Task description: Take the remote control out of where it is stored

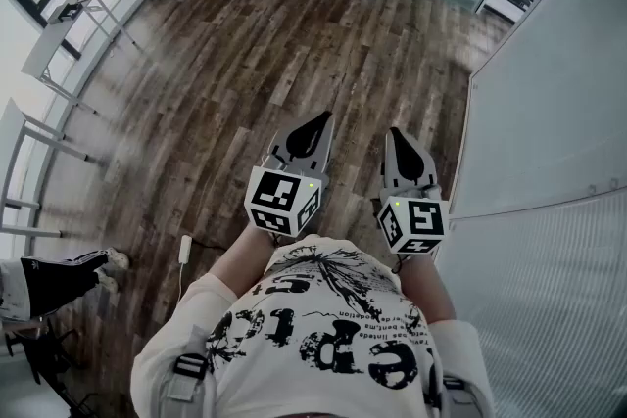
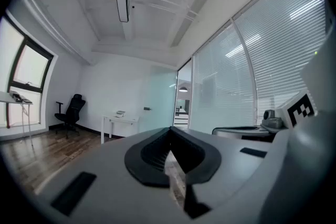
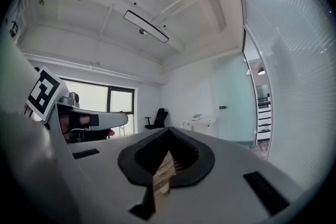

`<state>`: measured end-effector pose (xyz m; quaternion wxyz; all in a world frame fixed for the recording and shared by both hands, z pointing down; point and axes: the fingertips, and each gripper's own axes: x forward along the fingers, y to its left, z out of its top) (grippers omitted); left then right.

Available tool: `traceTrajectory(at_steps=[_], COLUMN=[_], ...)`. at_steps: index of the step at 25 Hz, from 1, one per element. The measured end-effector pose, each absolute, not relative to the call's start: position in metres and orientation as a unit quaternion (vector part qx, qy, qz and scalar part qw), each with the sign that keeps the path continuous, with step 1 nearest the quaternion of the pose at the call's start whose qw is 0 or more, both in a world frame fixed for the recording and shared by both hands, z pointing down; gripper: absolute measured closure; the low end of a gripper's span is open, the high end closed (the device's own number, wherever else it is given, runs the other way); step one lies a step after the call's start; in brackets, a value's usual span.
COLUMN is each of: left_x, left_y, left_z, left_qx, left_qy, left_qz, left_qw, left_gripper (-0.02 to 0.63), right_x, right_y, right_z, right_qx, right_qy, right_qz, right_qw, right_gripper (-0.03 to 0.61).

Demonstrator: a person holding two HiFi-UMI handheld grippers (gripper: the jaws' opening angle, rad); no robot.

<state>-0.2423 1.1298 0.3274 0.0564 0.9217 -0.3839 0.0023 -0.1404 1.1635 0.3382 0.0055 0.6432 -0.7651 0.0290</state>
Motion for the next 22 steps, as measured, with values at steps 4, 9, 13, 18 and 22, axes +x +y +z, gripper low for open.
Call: traceTrajectory(at_steps=[4, 9, 13, 18, 22], left_x=[-0.247, -0.25, -0.261, -0.277, -0.287], left_y=[1.127, 1.118, 1.11, 1.094, 1.075], left_z=[0.33, 0.333, 0.336, 0.346, 0.351], left_qx=[0.922, 0.923, 0.922, 0.919, 0.915], left_qy=[-0.383, -0.381, -0.381, -0.387, -0.396], left_qz=[0.002, 0.004, 0.005, 0.006, 0.007], left_qw=[0.058, 0.062, 0.068, 0.072, 0.08], left_gripper=[0.604, 0.604, 0.604, 0.604, 0.604], right_x=[-0.144, -0.148, -0.153, -0.161, -0.168], right_y=[1.161, 1.151, 1.144, 1.128, 1.111], right_z=[0.339, 0.343, 0.343, 0.355, 0.362], right_qx=[0.644, 0.646, 0.65, 0.656, 0.653], right_qy=[-0.764, -0.763, -0.758, -0.753, -0.755], right_qz=[0.027, 0.03, 0.045, 0.055, 0.065], right_qw=[0.008, 0.009, -0.016, -0.011, -0.006], right_gripper=[0.578, 0.58, 0.578, 0.578, 0.578])
